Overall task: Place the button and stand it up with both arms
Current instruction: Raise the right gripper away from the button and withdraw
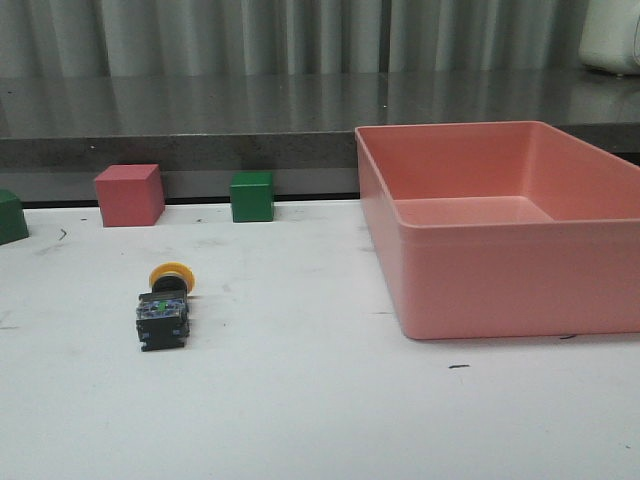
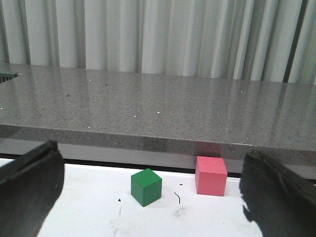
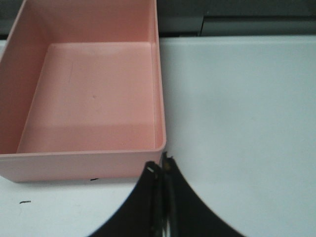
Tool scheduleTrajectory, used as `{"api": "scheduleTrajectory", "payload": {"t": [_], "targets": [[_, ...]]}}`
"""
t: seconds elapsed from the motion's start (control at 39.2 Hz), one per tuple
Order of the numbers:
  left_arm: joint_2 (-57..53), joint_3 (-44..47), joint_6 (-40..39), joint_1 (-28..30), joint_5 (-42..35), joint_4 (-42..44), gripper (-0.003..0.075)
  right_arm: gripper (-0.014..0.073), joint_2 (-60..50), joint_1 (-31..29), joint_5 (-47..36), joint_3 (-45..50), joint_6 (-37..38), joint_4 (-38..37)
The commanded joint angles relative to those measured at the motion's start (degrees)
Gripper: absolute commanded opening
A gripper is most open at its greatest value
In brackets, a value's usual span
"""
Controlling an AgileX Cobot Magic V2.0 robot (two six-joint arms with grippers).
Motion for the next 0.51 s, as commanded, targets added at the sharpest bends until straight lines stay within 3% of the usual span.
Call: {"api": "scheduleTrajectory", "payload": {"t": [0.0, 0.23, 0.49], "targets": [[0.9, -1.54, -0.06, -0.38, -4.49, -0.29, 0.0691, -0.0071, -7.88, -0.42, -7.28, 3.91, -0.78, -1.6], [0.9, -1.54, -0.06, -0.38, -4.49, -0.29, 0.0691, -0.0071, -21.43, -0.42, -7.19, 10.76, -0.78, -1.6], [0.9, -1.54, -0.06, -0.38, -4.49, -0.29, 0.0691, -0.0071, -24.16, -0.42, -6.69, 10.84, -0.78, -1.55]]}}
